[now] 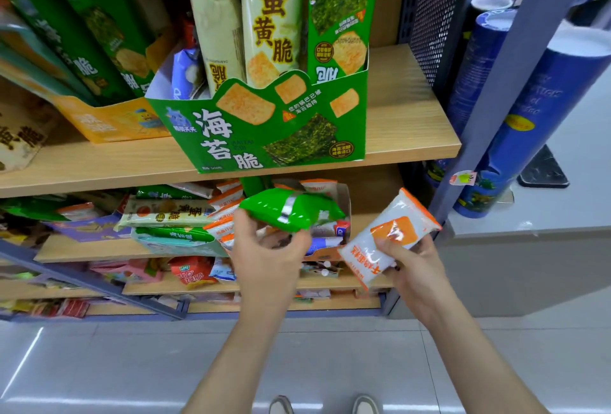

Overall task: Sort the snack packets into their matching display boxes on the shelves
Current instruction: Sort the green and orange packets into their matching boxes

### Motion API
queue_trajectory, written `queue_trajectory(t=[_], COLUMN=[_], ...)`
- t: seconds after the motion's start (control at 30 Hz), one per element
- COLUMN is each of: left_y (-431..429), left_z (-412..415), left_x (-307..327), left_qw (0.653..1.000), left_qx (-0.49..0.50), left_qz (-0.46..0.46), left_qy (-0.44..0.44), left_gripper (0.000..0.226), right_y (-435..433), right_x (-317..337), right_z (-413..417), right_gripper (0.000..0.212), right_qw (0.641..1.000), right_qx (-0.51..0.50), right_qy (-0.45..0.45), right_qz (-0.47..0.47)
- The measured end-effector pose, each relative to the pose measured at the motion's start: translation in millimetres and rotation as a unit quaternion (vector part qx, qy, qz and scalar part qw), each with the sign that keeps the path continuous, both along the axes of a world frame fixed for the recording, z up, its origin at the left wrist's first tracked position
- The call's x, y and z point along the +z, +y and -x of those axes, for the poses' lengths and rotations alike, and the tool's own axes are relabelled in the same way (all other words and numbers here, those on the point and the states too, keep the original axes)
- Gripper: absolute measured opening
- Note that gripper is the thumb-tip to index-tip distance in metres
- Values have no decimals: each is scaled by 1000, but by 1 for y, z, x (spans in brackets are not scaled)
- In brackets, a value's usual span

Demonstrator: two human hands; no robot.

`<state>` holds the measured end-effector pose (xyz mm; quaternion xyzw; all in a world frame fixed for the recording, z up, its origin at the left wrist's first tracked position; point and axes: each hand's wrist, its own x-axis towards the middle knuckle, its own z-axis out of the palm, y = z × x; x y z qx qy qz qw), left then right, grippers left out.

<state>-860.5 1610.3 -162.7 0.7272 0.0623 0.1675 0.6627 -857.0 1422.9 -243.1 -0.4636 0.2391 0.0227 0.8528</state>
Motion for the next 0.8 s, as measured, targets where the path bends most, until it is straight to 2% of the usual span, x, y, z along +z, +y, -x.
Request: queue_trajectory(t=[0.1,0.2,0.37,0.47,0.67,0.8], left_y=[24,33,38,42,45,46], left_z=[15,22,30,31,31,27], left_x=[0,-3,-1,-2,-2,-1], left_qw=[1000,1000,999,999,1000,1000], left_qx=[12,21,33,30,21,19], left_qz=[3,13,3,-9,-19,0], left_qy=[-8,8,-14,-12,-3,2], left_gripper=[43,41,46,51,50,46], right_y=[-3,7,31,37,42,41], right_x=[13,24,30,25,18,22], right_z=[-7,-18,-40,-54,-68,-75], right_gripper=[64,61,67,60,53,57], right_qw=[998,994,968,942,904,906], right_qx=[-20,-4,14,48,124,123], right_qy=[-64,-106,-142,-152,-128,-65], right_qz=[-3,28,207,295,388,399])
